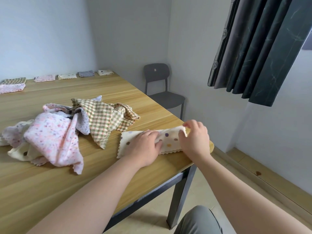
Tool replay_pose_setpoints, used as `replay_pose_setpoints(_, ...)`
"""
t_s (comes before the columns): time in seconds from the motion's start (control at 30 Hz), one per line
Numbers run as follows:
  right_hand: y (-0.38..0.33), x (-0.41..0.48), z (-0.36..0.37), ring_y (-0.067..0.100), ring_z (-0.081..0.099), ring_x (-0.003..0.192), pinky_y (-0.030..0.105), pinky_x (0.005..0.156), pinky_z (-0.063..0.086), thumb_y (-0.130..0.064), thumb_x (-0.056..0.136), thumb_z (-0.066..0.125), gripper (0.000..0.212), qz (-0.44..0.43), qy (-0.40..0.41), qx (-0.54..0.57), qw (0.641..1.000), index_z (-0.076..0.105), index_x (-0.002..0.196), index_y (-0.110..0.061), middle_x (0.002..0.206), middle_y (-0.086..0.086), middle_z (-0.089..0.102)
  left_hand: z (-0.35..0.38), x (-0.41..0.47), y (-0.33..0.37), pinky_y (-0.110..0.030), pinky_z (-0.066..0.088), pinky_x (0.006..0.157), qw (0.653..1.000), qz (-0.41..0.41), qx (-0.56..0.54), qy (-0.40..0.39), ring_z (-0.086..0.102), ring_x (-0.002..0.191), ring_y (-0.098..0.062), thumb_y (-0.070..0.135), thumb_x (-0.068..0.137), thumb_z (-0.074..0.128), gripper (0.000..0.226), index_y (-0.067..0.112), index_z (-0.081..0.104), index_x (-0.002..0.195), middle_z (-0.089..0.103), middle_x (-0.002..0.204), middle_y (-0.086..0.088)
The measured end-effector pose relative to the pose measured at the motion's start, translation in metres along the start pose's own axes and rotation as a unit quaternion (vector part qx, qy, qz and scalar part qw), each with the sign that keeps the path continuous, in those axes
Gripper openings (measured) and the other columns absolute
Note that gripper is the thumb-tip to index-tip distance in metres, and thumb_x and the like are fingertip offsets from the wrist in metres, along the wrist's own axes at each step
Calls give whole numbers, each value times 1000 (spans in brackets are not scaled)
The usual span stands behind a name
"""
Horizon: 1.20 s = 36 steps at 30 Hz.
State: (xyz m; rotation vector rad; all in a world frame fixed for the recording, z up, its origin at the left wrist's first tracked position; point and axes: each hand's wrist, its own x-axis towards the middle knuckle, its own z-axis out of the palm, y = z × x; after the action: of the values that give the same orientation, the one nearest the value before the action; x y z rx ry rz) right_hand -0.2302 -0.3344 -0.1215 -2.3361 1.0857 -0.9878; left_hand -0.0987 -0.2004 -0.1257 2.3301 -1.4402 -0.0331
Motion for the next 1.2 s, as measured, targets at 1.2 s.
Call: replay_pose_setpoints(1.2, 17, 38, 14, 23, 58, 106, 44, 95, 50, -42, 94, 50, 30, 101, -125, 6, 987, 54, 123, -35, 92, -10, 65, 2, 5, -1, -38, -5, 127, 989, -22, 103, -106, -9, 155, -11, 58, 105, 10, 68, 25, -2, 162, -7, 169, 8)
